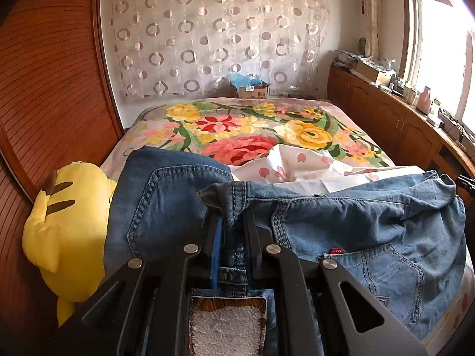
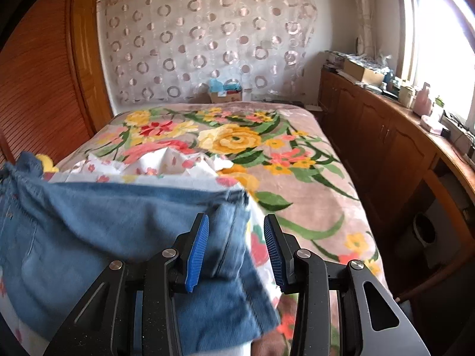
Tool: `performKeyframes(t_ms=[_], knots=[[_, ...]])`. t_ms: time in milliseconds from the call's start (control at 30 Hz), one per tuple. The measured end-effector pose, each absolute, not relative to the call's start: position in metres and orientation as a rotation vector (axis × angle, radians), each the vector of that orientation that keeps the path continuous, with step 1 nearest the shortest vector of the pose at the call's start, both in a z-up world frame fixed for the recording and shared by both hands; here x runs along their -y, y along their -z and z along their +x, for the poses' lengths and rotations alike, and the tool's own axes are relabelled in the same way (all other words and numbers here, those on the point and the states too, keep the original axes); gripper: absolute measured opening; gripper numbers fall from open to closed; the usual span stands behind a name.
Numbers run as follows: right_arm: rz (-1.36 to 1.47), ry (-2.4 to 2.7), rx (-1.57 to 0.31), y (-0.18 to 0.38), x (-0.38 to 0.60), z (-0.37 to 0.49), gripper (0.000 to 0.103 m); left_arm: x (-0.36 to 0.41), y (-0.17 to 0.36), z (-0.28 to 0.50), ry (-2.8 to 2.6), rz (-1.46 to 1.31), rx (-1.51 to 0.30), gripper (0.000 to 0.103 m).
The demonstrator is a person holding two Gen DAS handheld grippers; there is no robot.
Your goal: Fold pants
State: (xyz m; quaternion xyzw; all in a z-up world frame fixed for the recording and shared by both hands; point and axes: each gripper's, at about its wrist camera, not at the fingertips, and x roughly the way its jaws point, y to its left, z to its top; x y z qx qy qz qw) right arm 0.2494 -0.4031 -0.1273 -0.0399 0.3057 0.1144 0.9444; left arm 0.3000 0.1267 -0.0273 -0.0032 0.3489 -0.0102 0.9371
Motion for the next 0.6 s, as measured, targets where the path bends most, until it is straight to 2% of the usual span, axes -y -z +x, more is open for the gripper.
performKeyframes(t_ms=[300,333,367,400,500,600], knots=[[-0.059,-0.280,-0.716,0.141,0.406,0.253,0.040,-0.128,0.031,0.300,0.022,-0.006,-0.718,0.014],[-0.063,-0.283,-0.718,0.139,0.406,0.256,0.038,-0.128,0.031,0.301,0.022,-0.007,-0.718,0.014],[-0.070,-0.281,-0.712,0.137,0.406,0.257,0.030,-0.128,0.030,0.301,0.022,-0.008,-0.718,0.014],[-0.072,-0.283,-0.699,0.131,0.406,0.259,0.016,-0.128,0.031,0.300,0.024,-0.009,-0.717,0.014],[-0.069,-0.299,-0.619,0.115,0.408,0.255,0.010,-0.130,0.034,0.296,0.026,-0.022,-0.699,0.014],[-0.041,-0.272,-0.537,0.091,0.415,0.259,0.009,-0.134,0.033,0.293,0.020,-0.038,-0.678,0.014]])
